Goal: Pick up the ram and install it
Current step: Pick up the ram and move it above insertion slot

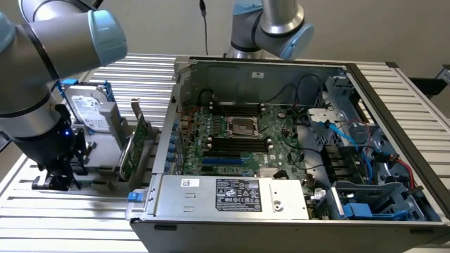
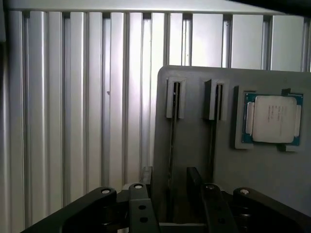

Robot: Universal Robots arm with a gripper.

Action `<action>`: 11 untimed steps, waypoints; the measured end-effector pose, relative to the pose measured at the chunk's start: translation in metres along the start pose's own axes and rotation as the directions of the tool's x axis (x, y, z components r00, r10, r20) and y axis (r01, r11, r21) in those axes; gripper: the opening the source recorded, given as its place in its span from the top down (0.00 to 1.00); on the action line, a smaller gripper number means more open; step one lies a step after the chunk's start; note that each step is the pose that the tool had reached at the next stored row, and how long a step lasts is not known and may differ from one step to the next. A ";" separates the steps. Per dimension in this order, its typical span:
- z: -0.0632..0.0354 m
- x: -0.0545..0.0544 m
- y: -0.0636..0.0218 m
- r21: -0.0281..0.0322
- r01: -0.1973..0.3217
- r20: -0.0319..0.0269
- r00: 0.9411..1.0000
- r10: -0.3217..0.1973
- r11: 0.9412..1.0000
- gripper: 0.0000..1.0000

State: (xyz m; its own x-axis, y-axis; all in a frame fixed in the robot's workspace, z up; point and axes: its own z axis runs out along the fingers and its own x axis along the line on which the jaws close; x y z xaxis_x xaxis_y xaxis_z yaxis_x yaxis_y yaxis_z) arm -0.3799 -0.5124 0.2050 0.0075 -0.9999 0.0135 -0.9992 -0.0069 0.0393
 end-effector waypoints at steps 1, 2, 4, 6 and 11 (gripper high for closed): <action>0.0018 0.000 -0.0004 0.000 0.000 0.000 1.000 0.000 1.000 0.58; 0.0035 0.000 -0.0008 0.000 0.000 0.000 1.000 0.000 1.000 0.58; 0.0062 0.000 -0.0010 0.000 0.000 0.000 1.000 0.000 1.000 0.58; 0.0072 0.000 -0.0011 0.000 0.000 0.000 1.000 0.000 1.000 0.58; 0.0077 0.000 -0.0010 0.000 0.000 0.001 1.000 0.000 1.000 0.58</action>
State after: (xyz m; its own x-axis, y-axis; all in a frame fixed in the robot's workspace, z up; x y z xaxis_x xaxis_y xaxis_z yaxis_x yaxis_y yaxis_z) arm -0.3792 -0.5125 0.1973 0.0074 -0.9999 0.0122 -0.9992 -0.0070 0.0392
